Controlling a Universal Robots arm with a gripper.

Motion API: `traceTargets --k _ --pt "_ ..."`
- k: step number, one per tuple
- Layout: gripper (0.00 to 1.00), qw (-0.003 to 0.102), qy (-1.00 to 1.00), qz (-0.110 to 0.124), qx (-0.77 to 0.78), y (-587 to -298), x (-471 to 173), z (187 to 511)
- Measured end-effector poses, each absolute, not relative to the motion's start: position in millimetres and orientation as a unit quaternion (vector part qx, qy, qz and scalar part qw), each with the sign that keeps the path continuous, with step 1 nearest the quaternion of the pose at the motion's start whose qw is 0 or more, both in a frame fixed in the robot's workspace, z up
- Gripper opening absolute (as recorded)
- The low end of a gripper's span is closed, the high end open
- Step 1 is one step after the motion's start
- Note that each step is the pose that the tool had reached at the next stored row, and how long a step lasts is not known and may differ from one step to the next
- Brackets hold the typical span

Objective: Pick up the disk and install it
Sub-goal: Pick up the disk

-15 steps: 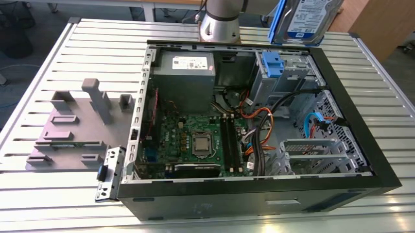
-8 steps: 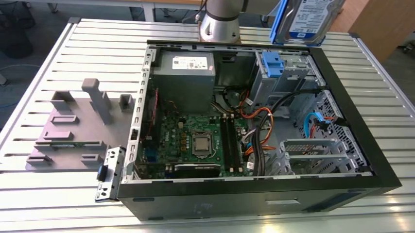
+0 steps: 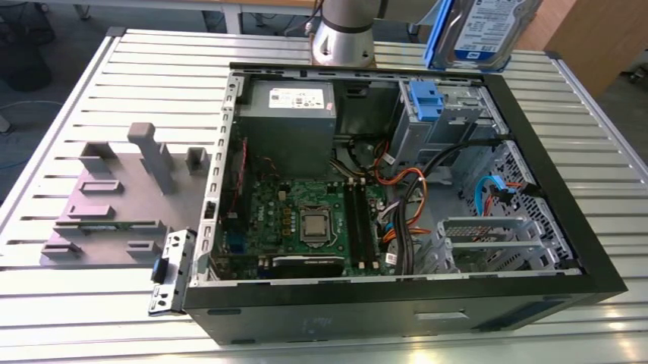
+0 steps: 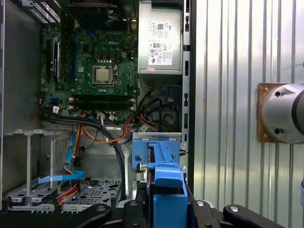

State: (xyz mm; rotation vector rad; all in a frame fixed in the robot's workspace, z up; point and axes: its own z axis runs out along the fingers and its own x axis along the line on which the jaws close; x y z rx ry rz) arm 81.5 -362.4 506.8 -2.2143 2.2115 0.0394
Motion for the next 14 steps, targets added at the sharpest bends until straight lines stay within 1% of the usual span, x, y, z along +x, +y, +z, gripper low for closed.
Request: traceTargets --k 14 --pt "0.37 0.006 0.707 0.013 -0.707 -362.4 87.6 506.8"
